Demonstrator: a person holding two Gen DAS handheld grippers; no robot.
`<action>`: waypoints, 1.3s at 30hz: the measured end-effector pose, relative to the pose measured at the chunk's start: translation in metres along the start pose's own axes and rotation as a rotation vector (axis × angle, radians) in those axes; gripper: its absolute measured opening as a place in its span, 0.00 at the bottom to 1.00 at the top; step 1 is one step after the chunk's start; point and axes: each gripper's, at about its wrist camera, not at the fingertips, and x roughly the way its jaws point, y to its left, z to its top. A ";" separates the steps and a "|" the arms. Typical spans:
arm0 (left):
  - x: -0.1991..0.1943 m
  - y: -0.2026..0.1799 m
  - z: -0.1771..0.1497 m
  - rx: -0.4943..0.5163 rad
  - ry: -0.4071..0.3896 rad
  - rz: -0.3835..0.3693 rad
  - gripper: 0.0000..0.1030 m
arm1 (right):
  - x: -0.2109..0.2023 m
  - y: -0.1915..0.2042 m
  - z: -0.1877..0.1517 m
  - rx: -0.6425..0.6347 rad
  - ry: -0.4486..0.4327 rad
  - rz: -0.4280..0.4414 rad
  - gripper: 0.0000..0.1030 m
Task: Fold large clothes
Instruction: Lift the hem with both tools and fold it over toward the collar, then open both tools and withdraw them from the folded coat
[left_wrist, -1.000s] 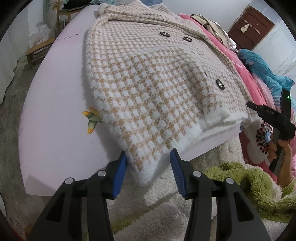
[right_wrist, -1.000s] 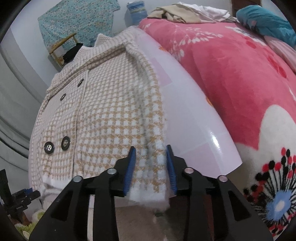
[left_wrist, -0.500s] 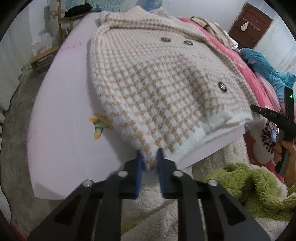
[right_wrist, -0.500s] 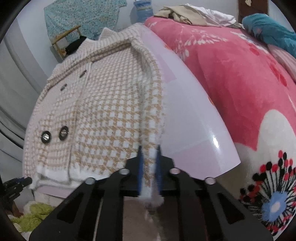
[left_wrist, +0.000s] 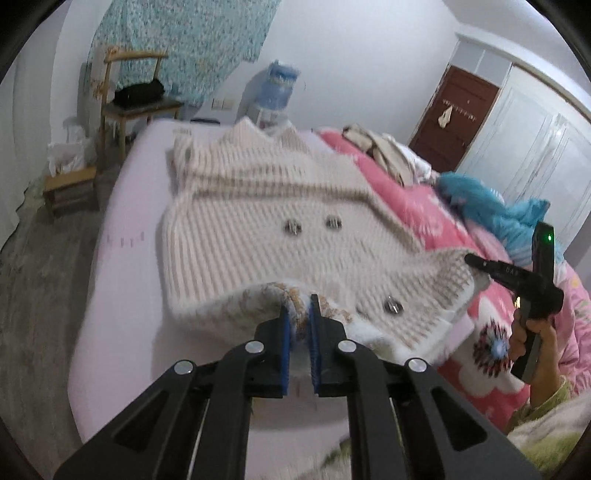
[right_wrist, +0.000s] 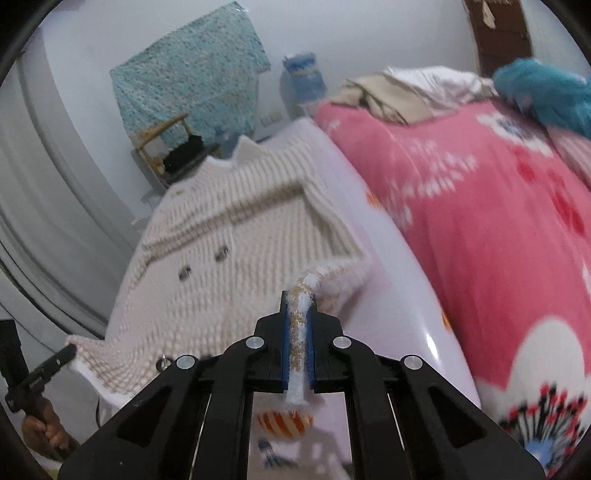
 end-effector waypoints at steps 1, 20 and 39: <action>0.002 0.004 0.010 0.000 -0.017 0.002 0.08 | 0.002 0.003 0.007 -0.007 -0.010 0.004 0.05; 0.120 0.120 0.112 -0.219 0.048 0.131 0.14 | 0.153 -0.009 0.106 0.096 0.098 0.098 0.36; 0.080 0.096 0.082 -0.157 0.020 0.092 0.68 | 0.088 -0.025 0.048 0.123 0.088 0.037 0.78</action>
